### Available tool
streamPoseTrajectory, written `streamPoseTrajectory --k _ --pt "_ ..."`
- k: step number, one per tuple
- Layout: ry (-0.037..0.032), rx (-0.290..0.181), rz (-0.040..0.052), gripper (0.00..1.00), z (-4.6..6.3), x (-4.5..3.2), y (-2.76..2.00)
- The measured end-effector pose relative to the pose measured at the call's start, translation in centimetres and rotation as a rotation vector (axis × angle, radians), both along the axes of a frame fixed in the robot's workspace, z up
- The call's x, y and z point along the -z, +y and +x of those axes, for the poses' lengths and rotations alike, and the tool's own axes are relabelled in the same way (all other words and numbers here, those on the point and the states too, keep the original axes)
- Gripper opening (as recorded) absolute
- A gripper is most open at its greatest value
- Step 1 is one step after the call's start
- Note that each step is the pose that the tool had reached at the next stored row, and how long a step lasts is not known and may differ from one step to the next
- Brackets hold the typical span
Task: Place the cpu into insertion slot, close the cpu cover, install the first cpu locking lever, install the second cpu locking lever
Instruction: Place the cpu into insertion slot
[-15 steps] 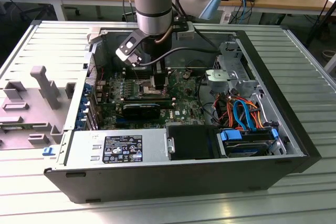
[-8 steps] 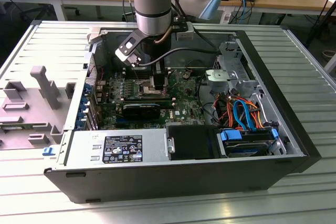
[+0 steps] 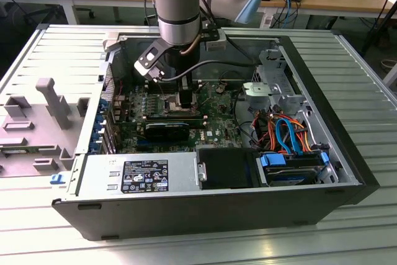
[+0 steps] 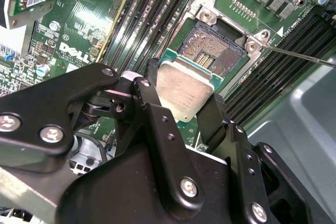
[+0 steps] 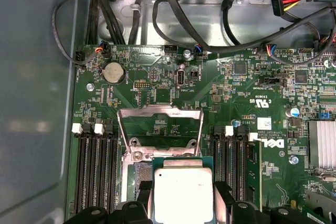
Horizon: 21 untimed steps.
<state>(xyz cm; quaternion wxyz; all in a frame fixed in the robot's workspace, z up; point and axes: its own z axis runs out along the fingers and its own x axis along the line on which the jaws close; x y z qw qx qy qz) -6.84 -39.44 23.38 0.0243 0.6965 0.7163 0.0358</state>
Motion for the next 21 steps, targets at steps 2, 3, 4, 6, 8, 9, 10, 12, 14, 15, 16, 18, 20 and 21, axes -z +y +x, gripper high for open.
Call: streamPoseTrajectory --k 2,3,4,6,8,9,10,12,14,15,16,18,20,21 --pt "-0.0001 0.0 0.0002 0.54 0.0 0.04 0.0" --pt "0.0 0.0 0.0 0.54 0.0 0.06 0.0" --pt "0.0 0.0 0.0 0.54 0.0 0.08 0.0" --pt "0.0 0.0 0.0 0.54 -0.01 0.11 0.0" --pt "0.0 0.0 0.0 0.54 -0.01 0.16 0.0" --pt "0.0 0.0 0.0 0.54 -0.02 0.18 0.0" --pt "0.0 0.0 0.0 0.54 -0.04 0.21 0.0" --pt "0.0 0.0 0.0001 0.54 -0.07 0.26 0.0" --pt "-0.0001 0.0 0.0002 0.54 -0.11 0.36 0.14" --pt "0.0001 0.0 -0.0001 0.54 -0.13 0.37 0.27" --pt "-0.0001 0.0 0.0 0.54 -0.14 0.4 0.33" --pt "0.0 0.0 -0.0002 0.54 -0.23 0.53 0.61" --pt "0.0001 0.0 -0.0011 0.54 -0.32 0.64 0.76" --pt "-0.0001 0.0 -0.0026 0.54 -0.4 0.72 0.81"
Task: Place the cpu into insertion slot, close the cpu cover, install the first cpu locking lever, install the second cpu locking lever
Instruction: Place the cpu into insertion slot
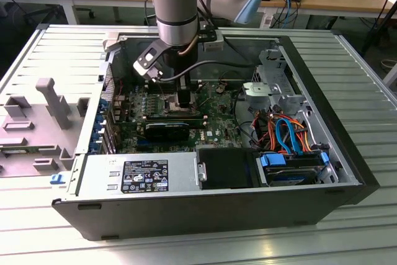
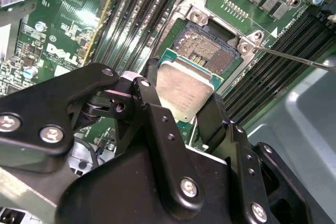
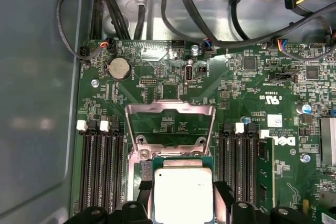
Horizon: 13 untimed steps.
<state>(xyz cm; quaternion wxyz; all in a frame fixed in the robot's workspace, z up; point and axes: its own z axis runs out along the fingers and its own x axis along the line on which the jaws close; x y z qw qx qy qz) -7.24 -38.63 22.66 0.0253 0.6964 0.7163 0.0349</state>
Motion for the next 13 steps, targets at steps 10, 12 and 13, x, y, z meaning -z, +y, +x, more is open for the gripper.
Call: streamPoseTrajectory --k 10,12,13 --pt "-0.0001 0.0 -0.0315 0.54 -0.9 1.03 0.93" --pt "-0.0001 0.0 -0.0315 0.54 -1.0 1.94 1.14" --pt "-0.0001 0.0 -0.0316 0.54 -1.0 2.19 1.23"
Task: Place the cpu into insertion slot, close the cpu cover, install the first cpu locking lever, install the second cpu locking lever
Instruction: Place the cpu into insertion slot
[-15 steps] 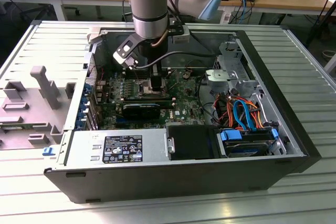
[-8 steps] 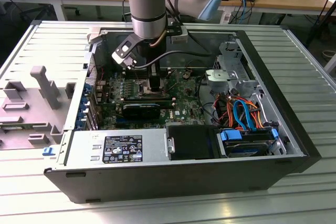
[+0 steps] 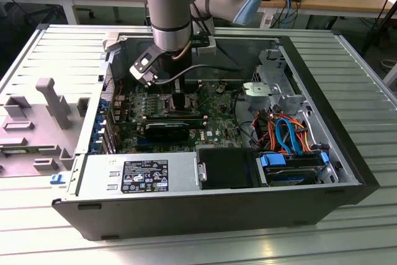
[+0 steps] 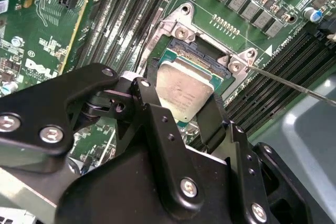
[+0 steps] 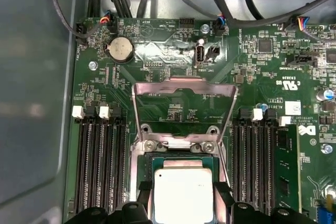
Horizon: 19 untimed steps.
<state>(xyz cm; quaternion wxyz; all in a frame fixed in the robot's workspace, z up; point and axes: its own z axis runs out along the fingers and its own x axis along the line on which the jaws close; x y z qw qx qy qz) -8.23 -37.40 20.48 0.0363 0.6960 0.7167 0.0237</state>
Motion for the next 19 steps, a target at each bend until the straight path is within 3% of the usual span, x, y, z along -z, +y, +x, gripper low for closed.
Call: streamPoseTrajectory --k 1,3,19 --pt "0.0001 0.028 -0.0001 0.54 -0.04 0.45 0.14" --pt "0.0001 0.031 -0.0005 0.54 -0.13 0.67 0.3" --pt "-0.0003 0.032 0.0008 0.55 -0.22 1.0 0.37"
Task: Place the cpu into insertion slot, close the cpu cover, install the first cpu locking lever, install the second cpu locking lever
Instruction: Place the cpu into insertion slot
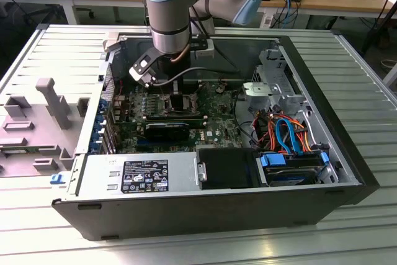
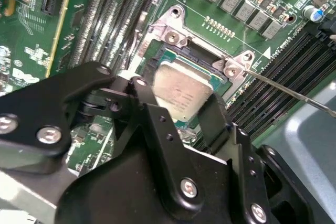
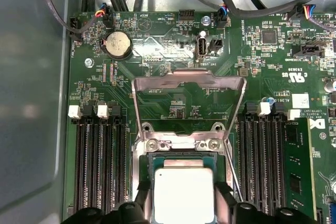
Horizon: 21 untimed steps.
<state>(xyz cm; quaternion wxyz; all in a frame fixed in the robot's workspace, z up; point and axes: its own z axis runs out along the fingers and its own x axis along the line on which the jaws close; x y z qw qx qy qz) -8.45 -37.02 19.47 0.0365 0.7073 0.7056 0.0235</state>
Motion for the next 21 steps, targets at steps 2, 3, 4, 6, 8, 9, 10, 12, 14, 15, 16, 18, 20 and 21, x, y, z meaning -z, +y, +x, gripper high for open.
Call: streamPoseTrajectory --k 2,3,4,6,8,9,10,12,14,15,16,18,20,21 --pt "0.0001 0.0 -0.0004 0.61 0.0 -0.01 0.0" --pt "0.0003 0.0 -0.0007 0.61 0.0 -0.02 -0.01" --pt "0.0003 0.0 -0.0008 0.61 0.0 -0.02 -0.01" --pt "0.0004 0.0 -0.0009 0.61 0.0 -0.02 -0.01" --pt "0.0001 0.0 -0.0004 0.61 0.0 -0.36 0.0" --pt "0.0003 0.0 -0.0008 0.61 0.0 -0.52 -0.01" --pt "0.0003 0.0 -0.0007 0.61 0.0 -0.66 -0.01" --pt "0.0002 0.0 -0.0005 0.61 0.0 -0.74 0.0" --pt "0.0003 0.0 -0.0007 0.61 0.0 -0.74 -0.01" --pt "0.0004 0.0 -0.0007 0.61 0.0 -0.75 -0.01" --pt "0.0003 0.0 -0.0007 0.61 0.0 -0.75 -0.01" --pt "0.0004 -0.001 -0.0008 0.61 0.0 -0.75 -0.04" --pt "0.0005 0.0 -0.0009 0.61 0.0 -0.87 -0.04" --pt "0.0005 0.0 -0.0009 0.61 0.0 -1.12 -0.04"
